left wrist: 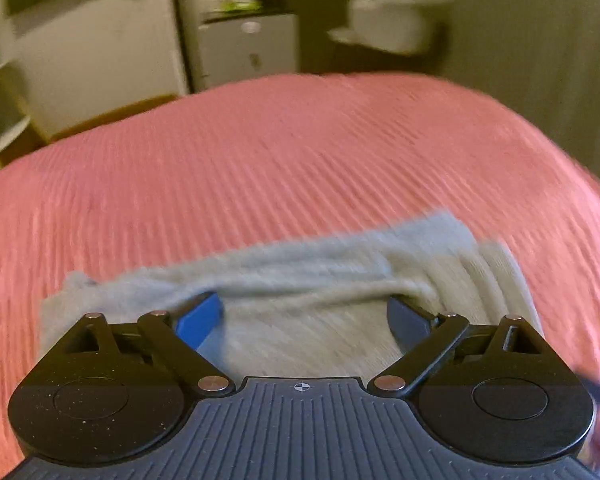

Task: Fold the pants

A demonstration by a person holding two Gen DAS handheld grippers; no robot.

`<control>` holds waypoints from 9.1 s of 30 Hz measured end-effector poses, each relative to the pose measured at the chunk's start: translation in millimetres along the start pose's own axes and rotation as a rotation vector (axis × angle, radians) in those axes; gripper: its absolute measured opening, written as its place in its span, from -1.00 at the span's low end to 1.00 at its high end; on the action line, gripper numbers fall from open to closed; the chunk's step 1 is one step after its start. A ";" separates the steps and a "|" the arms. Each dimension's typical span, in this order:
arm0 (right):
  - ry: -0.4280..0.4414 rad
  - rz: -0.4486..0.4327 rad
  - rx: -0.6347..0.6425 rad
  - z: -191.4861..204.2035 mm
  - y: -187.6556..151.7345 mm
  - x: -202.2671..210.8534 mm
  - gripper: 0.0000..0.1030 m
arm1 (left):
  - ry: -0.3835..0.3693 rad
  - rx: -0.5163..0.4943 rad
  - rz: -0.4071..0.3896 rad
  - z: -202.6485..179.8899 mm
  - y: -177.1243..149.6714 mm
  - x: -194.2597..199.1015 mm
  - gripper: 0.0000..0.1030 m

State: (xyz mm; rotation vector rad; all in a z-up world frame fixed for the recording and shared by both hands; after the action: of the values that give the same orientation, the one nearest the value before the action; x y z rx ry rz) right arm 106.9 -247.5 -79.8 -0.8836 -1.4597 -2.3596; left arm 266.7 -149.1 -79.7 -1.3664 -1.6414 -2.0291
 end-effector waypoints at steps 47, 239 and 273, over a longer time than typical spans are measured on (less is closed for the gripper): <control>-0.076 0.034 0.009 15.3 3.4 35.1 0.89 | 0.059 0.336 0.167 160.0 -195.0 153.0 0.73; -0.094 0.001 -0.006 13.4 74.9 -67.2 0.89 | -0.123 0.548 -0.134 158.7 38.6 -13.2 0.21; -0.114 0.064 -0.028 23.9 37.4 10.0 0.89 | 0.147 0.376 -0.009 131.9 -125.4 90.8 0.81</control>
State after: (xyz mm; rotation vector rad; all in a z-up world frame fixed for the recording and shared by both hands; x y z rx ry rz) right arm 126.0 -243.4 -38.6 -1.0718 -1.4198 -2.3228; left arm 204.5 43.3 -101.9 -1.0550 -1.8431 -1.6663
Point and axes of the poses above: each gripper's, at about its wrist camera, not at the fingertips, and x roughly against the way its jaws point, z to its left, y to its top, the point moved 7 cm from there along -x, roughly the way its jaws point, and after that the axes turned 5 degrees about -y, right-handed, at the moved point
